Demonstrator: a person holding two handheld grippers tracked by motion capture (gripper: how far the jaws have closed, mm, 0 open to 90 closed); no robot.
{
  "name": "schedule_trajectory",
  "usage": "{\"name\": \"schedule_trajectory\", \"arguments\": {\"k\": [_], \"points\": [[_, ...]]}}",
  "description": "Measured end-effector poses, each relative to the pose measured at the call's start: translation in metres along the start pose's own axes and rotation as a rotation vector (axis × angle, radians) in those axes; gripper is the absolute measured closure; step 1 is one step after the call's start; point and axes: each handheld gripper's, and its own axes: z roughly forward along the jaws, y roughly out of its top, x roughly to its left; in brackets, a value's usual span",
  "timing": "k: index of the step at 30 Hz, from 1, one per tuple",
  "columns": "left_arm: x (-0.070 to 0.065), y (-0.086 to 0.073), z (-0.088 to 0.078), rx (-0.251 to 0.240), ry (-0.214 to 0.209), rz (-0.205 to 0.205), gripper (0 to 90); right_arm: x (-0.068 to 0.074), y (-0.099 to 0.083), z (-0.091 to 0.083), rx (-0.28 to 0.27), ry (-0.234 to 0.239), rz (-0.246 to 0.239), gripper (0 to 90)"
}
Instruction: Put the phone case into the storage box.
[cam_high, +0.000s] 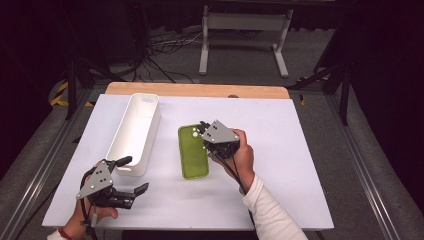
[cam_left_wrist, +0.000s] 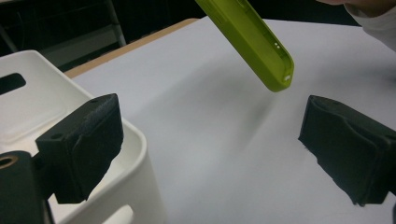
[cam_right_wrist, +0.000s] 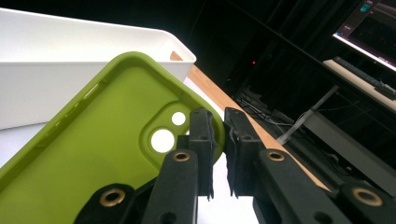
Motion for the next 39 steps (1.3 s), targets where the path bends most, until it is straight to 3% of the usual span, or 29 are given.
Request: {"name": "schedule_trajectory", "arguments": {"k": [9,16,22,30,33,39], "points": [[-0.004,0.022,0.011,-0.028,-0.01,0.004,8.9,0.0,0.0,-0.02,-0.073,-0.054,0.013,82.7],[-0.004,0.038,0.023,-0.053,-0.015,0.022,9.6,0.003,0.0,-0.028,-0.088,-0.052,0.007,82.7],[-0.001,0.053,0.041,-0.08,-0.044,0.001,12.6,0.007,-0.002,-0.034,-0.105,-0.056,0.003,82.7],[-0.002,0.068,0.073,-0.054,-0.08,-0.004,17.5,0.012,-0.005,-0.04,-0.112,-0.058,-0.017,82.7],[-0.005,0.073,0.081,-0.055,-0.083,0.022,23.1,0.014,-0.007,-0.042,-0.112,-0.055,-0.025,82.6],[-0.01,0.082,0.095,-0.047,-0.084,0.02,27.1,0.02,-0.009,-0.046,-0.125,-0.068,-0.055,82.6]]}}
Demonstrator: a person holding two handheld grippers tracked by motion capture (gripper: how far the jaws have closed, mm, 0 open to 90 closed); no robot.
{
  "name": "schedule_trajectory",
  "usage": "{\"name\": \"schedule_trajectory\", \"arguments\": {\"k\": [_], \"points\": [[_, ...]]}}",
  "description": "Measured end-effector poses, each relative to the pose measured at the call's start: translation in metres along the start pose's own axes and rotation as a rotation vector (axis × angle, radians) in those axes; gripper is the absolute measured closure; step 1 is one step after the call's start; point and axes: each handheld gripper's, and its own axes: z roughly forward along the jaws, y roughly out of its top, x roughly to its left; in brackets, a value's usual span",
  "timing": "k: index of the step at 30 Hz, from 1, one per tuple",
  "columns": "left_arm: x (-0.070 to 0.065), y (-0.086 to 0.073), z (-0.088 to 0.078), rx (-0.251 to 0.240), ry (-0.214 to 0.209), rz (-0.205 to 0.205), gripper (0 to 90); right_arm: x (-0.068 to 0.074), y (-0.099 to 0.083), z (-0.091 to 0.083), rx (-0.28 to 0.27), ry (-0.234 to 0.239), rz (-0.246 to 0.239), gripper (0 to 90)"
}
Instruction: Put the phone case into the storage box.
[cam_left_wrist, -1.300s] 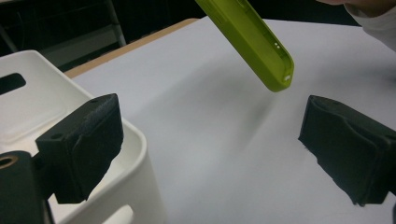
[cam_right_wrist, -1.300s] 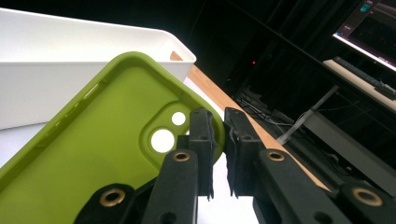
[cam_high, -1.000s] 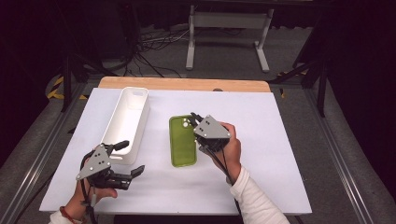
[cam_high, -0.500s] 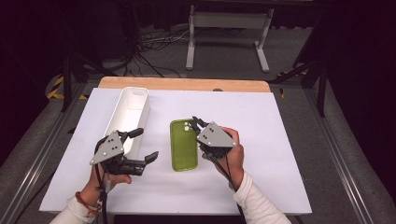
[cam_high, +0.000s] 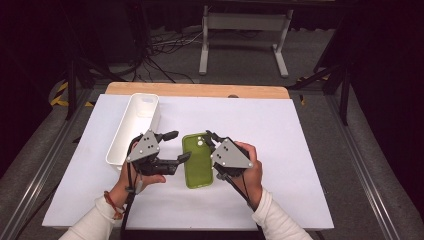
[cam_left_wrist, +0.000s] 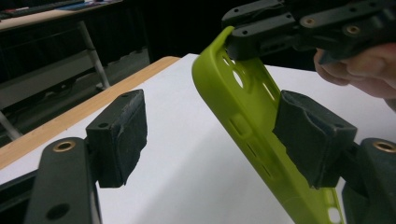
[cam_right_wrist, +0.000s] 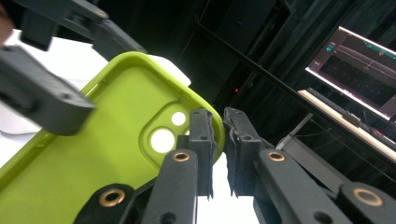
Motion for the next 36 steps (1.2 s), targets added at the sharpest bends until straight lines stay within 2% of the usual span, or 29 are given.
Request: {"name": "schedule_trajectory", "arguments": {"k": [3,6,8,10,12,13,18,22,26,28,36], "points": [[-0.001,0.002,0.004,0.006,0.008,-0.011,31.0,0.002,-0.001,-0.002,-0.009,-0.003,-0.008,82.6],[0.0,0.004,0.005,0.007,-0.001,-0.016,34.0,0.005,-0.001,-0.003,-0.011,-0.008,-0.023,82.6],[0.002,0.004,0.005,0.012,-0.015,-0.016,37.3,0.007,-0.001,-0.004,-0.017,-0.013,-0.036,82.6],[0.003,0.003,0.003,-0.003,-0.027,-0.037,38.2,0.008,0.0,-0.005,-0.024,-0.022,-0.045,82.6],[0.005,0.002,0.001,-0.012,-0.03,-0.04,40.7,0.008,0.0,-0.006,-0.025,-0.022,-0.047,82.6],[0.006,0.002,0.0,-0.014,-0.036,-0.055,40.8,0.009,0.0,-0.006,-0.028,-0.025,-0.047,82.5],[0.008,0.001,-0.001,-0.015,-0.062,-0.076,43.8,0.012,-0.001,-0.007,-0.047,-0.04,-0.065,82.4],[0.008,0.0,-0.002,-0.017,-0.081,-0.072,54.3,0.014,-0.001,-0.007,-0.054,-0.055,-0.096,82.2],[0.007,0.0,-0.003,-0.014,-0.094,-0.07,61.3,0.015,-0.002,-0.007,-0.06,-0.06,-0.1,82.1],[0.006,0.0,-0.002,-0.022,-0.103,-0.07,68.3,0.016,-0.002,-0.007,-0.062,-0.064,-0.106,82.0],[0.007,0.0,-0.004,-0.025,-0.107,-0.077,73.8,0.017,-0.002,-0.008,-0.066,-0.068,-0.111,81.6]]}}
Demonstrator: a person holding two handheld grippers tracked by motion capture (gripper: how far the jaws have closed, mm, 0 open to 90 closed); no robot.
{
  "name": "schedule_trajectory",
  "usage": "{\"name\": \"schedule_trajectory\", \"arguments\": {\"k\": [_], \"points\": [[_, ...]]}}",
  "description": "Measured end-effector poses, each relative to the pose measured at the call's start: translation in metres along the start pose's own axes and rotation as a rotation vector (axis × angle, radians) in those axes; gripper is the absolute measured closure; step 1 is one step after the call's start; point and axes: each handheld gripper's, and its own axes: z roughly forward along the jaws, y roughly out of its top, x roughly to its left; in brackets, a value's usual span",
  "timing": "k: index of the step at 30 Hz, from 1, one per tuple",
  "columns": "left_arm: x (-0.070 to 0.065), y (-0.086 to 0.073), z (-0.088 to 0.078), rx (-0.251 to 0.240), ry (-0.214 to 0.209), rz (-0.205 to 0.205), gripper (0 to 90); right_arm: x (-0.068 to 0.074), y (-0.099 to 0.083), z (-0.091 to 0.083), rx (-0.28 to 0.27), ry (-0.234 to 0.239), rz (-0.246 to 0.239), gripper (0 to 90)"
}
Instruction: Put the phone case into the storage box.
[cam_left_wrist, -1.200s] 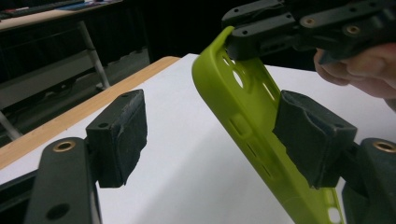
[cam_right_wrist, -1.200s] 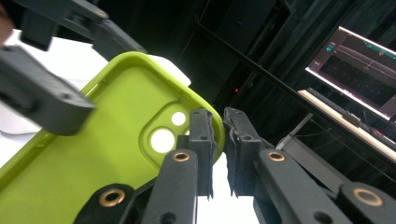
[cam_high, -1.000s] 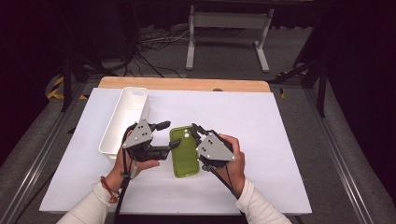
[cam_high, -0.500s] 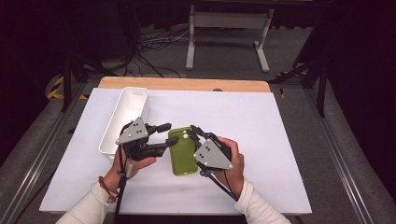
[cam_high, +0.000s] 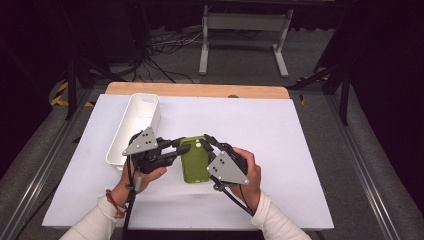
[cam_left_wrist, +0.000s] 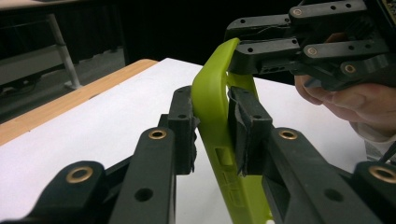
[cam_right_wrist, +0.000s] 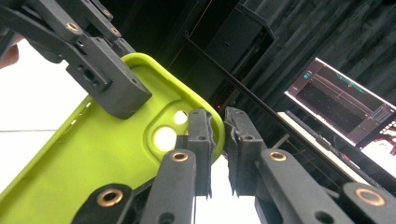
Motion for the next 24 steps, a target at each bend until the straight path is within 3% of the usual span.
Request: {"name": "schedule_trajectory", "arguments": {"k": [6,12,24], "points": [[0.001,0.001,-0.006,-0.022,0.026,0.025,77.8,0.003,0.0,0.001,0.001,0.011,0.0,80.9],[0.001,0.0,-0.007,-0.036,0.033,0.022,78.0,0.004,0.0,0.0,-0.002,0.019,0.009,79.9],[0.006,-0.001,-0.016,-0.047,0.058,0.022,78.0,-0.002,-0.004,-0.011,0.009,0.062,0.091,67.8]]}}
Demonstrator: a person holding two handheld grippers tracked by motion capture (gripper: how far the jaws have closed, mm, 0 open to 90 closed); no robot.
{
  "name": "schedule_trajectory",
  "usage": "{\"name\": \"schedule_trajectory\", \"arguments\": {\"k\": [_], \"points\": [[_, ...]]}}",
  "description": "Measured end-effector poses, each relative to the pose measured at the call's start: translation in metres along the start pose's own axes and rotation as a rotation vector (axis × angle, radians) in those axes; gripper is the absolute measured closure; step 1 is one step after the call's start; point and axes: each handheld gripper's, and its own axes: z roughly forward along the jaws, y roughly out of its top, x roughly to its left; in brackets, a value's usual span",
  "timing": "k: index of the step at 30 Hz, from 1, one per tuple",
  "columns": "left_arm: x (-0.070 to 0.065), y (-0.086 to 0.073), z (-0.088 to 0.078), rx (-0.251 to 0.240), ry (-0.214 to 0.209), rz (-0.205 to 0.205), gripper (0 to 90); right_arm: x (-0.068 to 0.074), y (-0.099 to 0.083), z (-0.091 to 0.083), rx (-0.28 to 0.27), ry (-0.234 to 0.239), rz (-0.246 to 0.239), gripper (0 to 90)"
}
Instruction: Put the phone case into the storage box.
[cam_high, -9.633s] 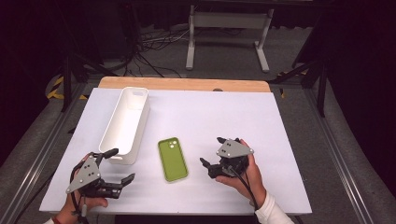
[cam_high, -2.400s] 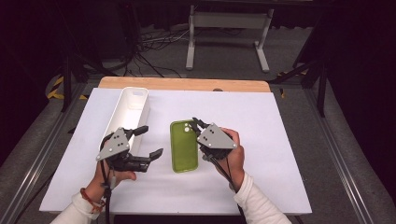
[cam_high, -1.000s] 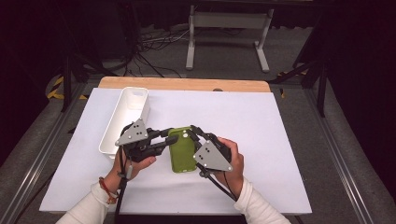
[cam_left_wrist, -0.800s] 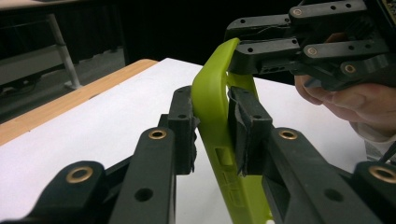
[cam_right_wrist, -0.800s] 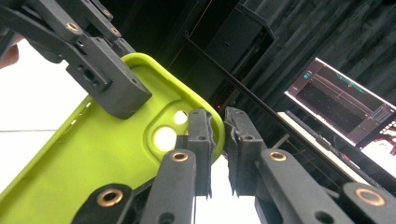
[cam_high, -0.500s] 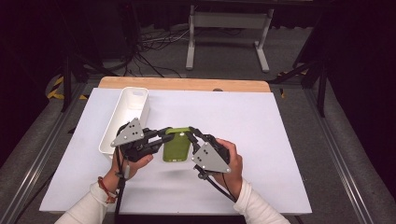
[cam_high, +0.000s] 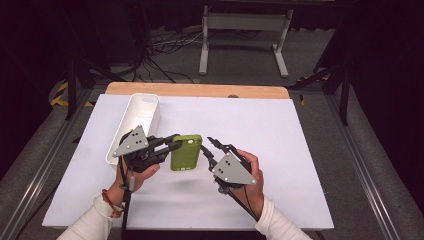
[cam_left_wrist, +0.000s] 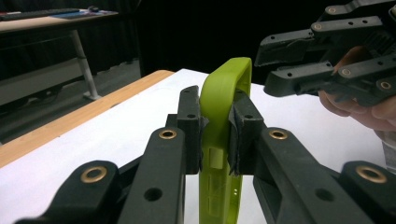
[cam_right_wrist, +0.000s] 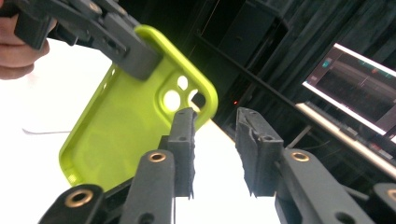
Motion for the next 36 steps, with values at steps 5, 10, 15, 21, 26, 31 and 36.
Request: {"name": "schedule_trajectory", "arguments": {"k": [5,10,15,21,26,31,36], "points": [[0.001,0.0,-0.003,-0.011,0.009,0.006,78.0,-0.005,-0.009,-0.004,0.023,0.014,0.039,62.3],[0.001,0.001,-0.006,-0.008,0.009,0.017,78.0,-0.01,-0.019,-0.008,0.036,0.021,0.069,57.6],[0.0,0.002,-0.007,-0.011,0.01,0.019,78.0,-0.015,-0.028,-0.013,0.057,0.019,0.096,54.0],[0.001,0.003,-0.011,-0.023,0.021,0.026,78.0,-0.02,-0.038,-0.022,0.075,0.014,0.121,46.4],[0.002,0.005,-0.014,-0.026,0.025,0.034,77.9,-0.022,-0.048,-0.03,0.078,0.048,0.158,40.8],[0.001,0.008,-0.017,-0.025,0.035,0.042,77.9,-0.02,-0.06,-0.044,0.093,0.056,0.176,34.0],[0.002,0.009,-0.019,-0.038,0.039,0.041,78.0,-0.018,-0.067,-0.053,0.111,0.058,0.174,30.7]]}}
